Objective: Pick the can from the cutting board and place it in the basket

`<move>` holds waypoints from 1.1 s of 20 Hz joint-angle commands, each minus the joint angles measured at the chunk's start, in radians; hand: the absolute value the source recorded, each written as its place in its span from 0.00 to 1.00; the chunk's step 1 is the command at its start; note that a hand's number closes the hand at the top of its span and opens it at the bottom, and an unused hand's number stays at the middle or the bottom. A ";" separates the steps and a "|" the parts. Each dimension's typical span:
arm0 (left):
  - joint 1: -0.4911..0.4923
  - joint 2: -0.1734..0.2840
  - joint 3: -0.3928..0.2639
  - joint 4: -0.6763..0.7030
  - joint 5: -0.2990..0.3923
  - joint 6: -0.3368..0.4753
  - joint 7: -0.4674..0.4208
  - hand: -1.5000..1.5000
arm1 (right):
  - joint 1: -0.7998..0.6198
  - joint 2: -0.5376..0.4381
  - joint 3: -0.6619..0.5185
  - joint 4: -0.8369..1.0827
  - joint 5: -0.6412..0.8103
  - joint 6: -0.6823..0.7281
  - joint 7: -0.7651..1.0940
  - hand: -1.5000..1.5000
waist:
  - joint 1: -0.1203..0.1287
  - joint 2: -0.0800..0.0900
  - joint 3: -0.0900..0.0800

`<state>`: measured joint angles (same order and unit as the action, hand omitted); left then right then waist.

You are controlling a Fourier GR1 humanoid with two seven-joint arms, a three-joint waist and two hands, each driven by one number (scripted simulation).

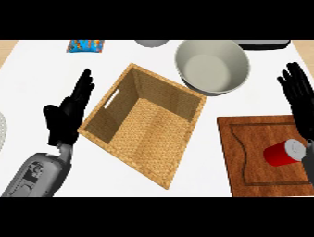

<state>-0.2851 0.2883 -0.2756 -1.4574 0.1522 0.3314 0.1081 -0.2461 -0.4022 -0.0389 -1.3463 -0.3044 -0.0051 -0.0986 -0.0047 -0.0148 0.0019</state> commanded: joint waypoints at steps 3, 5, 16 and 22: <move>0.005 0.123 0.065 -0.058 -0.048 -0.095 -0.033 0.50 | -0.060 0.018 -0.020 -0.019 0.000 -0.015 0.055 1.00 | 0.010 0.013 -0.002; 0.054 0.198 0.073 -0.069 -0.088 -0.117 -0.124 0.50 | -0.064 0.047 0.018 -0.108 0.014 -0.070 0.120 1.00 | 0.014 0.010 -0.003; 0.076 0.235 0.118 -0.047 -0.051 -0.183 -0.136 0.50 | -0.173 0.254 0.202 -0.124 0.438 -0.658 0.230 0.00 | 0.010 0.006 -0.008; 0.074 0.245 0.136 -0.038 -0.045 -0.185 -0.142 0.50 | -0.227 -0.133 0.212 -0.032 0.626 -0.437 0.609 0.00 | -0.016 -0.001 -0.018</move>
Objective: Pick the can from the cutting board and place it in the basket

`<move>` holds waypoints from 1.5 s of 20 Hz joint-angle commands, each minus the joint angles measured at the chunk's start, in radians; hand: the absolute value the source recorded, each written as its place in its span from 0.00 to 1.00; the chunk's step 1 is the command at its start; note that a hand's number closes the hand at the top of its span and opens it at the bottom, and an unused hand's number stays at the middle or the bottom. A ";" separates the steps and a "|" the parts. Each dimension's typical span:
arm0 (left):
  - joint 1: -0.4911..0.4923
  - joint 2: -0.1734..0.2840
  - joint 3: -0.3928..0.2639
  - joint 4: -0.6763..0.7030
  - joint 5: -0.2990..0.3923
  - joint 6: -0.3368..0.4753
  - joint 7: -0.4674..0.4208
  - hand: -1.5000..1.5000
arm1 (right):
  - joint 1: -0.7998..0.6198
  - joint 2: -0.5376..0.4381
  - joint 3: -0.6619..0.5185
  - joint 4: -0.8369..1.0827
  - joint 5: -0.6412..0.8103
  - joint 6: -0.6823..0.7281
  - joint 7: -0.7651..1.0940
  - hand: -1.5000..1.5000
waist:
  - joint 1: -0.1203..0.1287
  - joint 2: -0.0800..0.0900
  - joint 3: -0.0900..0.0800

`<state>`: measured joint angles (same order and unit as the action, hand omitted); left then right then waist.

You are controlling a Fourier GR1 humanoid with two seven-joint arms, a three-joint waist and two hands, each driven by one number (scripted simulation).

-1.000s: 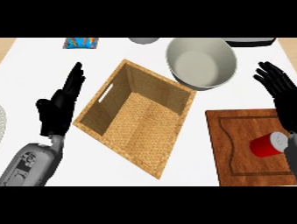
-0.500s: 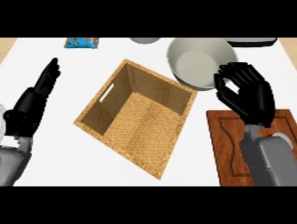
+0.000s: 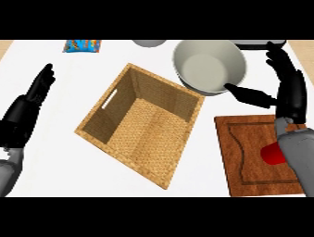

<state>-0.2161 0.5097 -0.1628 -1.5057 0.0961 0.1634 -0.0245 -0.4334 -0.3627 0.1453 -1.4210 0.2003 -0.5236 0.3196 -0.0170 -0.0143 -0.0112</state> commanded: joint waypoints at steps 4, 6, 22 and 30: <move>0.008 0.010 0.003 -0.010 -0.005 -0.004 0.006 0.50 | -0.083 -0.329 0.129 0.029 0.111 0.411 0.356 0.00 | 0.003 -0.008 -0.004; 0.019 0.017 0.000 -0.019 0.000 -0.018 0.006 0.50 | -0.116 -0.401 0.142 0.007 0.053 0.579 0.414 0.00 | 0.007 -0.010 -0.002; -0.017 -0.034 0.004 -0.035 -0.034 -0.016 0.039 0.50 | -0.203 -0.558 0.082 -0.122 -0.457 1.110 0.833 0.00 | 0.008 0.011 0.010; -0.011 -0.044 0.062 0.076 -0.024 -0.078 -0.079 0.50 | -0.106 -0.531 0.163 -0.108 -0.374 1.074 0.734 0.00 | 0.016 0.018 0.010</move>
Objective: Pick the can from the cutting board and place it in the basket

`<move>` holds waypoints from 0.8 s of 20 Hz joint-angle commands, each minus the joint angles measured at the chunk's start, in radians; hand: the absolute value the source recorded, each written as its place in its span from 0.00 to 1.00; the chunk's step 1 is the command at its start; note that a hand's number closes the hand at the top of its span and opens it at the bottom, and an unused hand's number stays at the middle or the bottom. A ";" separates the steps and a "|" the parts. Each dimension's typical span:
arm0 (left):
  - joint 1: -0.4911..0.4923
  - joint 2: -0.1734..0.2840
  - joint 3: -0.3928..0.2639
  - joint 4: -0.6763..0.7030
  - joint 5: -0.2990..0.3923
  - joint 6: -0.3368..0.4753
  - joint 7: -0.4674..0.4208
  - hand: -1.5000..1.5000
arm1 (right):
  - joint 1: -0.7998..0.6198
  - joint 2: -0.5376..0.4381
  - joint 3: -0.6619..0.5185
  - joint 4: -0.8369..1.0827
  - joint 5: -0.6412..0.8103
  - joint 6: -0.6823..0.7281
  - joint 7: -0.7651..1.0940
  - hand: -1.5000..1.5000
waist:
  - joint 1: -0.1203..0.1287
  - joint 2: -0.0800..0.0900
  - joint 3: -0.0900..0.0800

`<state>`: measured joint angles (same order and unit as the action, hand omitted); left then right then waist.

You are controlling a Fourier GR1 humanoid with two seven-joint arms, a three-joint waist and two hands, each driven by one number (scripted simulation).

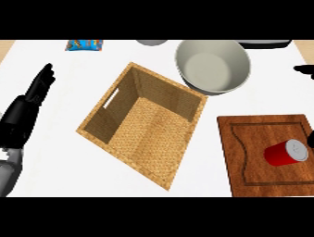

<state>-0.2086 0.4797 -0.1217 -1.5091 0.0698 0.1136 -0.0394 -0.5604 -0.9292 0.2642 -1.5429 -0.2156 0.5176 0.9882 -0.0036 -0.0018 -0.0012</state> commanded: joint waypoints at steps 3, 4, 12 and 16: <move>0.001 -0.019 -0.006 -0.079 -0.025 0.014 0.072 0.50 | 0.064 0.030 0.052 0.034 0.040 0.050 0.062 0.00 | 0.008 0.000 0.001; 0.033 0.004 0.030 -0.032 -0.005 -0.024 0.006 0.50 | 0.054 0.036 0.055 0.025 0.011 0.066 0.102 0.00 | 0.009 0.001 0.001; 0.027 -0.028 0.045 -0.066 -0.040 -0.041 0.022 0.50 | 0.131 0.114 0.073 0.044 0.163 0.019 0.047 0.00 | 0.010 0.002 0.001; -0.059 -0.050 0.081 0.020 -0.031 -0.065 0.048 0.50 | 0.223 0.137 0.063 0.036 0.264 -0.018 -0.045 0.00 | -0.001 0.003 0.001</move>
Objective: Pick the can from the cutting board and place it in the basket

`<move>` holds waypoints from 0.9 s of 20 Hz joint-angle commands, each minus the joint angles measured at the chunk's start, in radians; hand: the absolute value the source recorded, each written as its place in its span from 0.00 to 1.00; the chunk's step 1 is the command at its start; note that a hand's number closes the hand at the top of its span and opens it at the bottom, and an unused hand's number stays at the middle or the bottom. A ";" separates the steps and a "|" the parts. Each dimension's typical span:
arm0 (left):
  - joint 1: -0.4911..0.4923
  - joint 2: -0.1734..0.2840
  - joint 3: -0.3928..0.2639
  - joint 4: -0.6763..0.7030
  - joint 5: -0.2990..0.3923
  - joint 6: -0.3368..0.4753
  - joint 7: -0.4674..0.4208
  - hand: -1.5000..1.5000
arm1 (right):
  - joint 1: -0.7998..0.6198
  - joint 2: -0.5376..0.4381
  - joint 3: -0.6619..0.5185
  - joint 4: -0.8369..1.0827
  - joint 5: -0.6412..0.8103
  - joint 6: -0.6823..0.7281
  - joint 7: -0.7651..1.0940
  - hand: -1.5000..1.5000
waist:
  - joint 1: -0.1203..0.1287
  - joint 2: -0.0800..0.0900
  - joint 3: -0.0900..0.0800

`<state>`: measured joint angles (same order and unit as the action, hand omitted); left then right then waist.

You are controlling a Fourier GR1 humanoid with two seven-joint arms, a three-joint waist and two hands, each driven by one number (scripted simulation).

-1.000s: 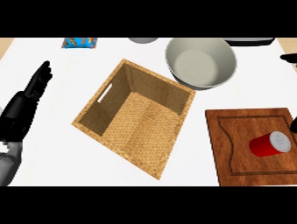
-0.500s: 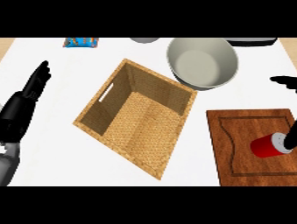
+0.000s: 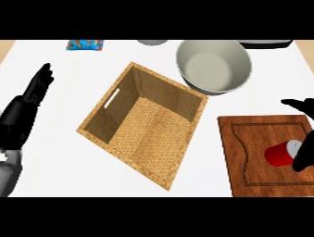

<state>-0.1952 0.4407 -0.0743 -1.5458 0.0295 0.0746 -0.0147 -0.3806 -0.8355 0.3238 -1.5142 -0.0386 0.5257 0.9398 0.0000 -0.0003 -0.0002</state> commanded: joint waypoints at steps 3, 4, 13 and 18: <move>-0.037 -0.063 -0.005 0.044 -0.071 0.005 0.003 0.50 | 0.070 0.077 -0.037 -0.038 0.123 -0.007 0.029 0.00 | -0.003 0.000 0.000; 0.016 -0.018 0.052 0.038 -0.023 -0.064 -0.047 0.50 | 0.025 0.093 -0.075 0.026 0.123 0.022 0.001 0.00 | 0.003 0.000 0.000; -0.010 -0.094 0.037 -0.034 -0.107 -0.039 0.061 0.50 | 0.101 0.215 -0.086 -0.011 0.293 0.000 -0.010 0.00 | 0.001 0.000 0.000; -0.053 -0.101 0.092 0.040 -0.091 -0.105 0.015 0.50 | 0.176 0.200 -0.178 -0.039 0.328 0.049 -0.092 0.00 | -0.003 0.000 0.000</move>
<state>-0.2052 0.3662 0.0098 -1.5421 -0.0457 -0.0121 -0.0049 -0.2252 -0.6561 0.1896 -1.5327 0.2635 0.5335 0.8366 -0.0009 -0.0004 0.0001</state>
